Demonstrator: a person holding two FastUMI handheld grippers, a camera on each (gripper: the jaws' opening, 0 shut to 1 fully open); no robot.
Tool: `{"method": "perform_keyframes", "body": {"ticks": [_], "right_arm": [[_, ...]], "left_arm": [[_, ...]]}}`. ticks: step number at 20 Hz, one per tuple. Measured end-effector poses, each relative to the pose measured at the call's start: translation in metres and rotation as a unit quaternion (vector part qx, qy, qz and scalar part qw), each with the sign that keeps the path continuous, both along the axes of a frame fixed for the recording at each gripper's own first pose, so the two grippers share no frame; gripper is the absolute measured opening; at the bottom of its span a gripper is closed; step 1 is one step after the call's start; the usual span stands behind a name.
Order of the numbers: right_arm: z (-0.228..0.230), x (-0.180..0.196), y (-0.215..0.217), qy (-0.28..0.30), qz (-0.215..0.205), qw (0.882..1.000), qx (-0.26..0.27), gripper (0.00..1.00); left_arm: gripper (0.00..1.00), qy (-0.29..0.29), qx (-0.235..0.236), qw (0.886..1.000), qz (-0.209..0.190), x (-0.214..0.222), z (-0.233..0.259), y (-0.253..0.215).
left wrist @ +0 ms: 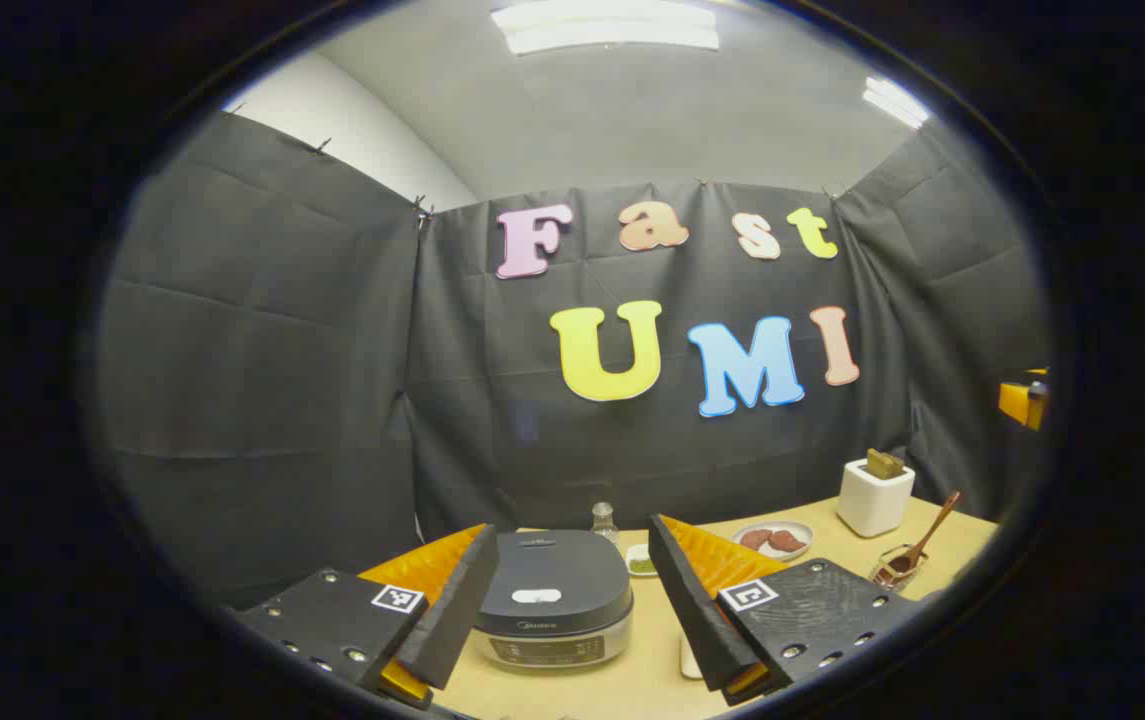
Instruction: Close the left gripper, press the button to open the rice cooker; take a wooden spoon from the chopstick holder with the right hand, scoop a spoonful of rice and pour it into the rice cooker, then put the wooden spoon back into the chopstick holder.
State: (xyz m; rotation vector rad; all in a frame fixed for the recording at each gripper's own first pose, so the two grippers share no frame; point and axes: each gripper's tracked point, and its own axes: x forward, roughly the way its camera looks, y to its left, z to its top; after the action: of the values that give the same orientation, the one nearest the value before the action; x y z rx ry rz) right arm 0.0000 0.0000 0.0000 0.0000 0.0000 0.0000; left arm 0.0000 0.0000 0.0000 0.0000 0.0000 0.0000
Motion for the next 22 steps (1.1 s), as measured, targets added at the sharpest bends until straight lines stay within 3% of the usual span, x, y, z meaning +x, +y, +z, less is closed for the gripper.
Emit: {"method": "perform_keyframes", "body": {"ticks": [22], "right_arm": [[-0.008, 0.016, -0.019, 0.007, 0.011, 1.0, 0.0, 0.98]], "left_arm": [[0.91, -0.005, 0.007, 1.0, 0.026, 0.005, 0.012, -0.01]]}}
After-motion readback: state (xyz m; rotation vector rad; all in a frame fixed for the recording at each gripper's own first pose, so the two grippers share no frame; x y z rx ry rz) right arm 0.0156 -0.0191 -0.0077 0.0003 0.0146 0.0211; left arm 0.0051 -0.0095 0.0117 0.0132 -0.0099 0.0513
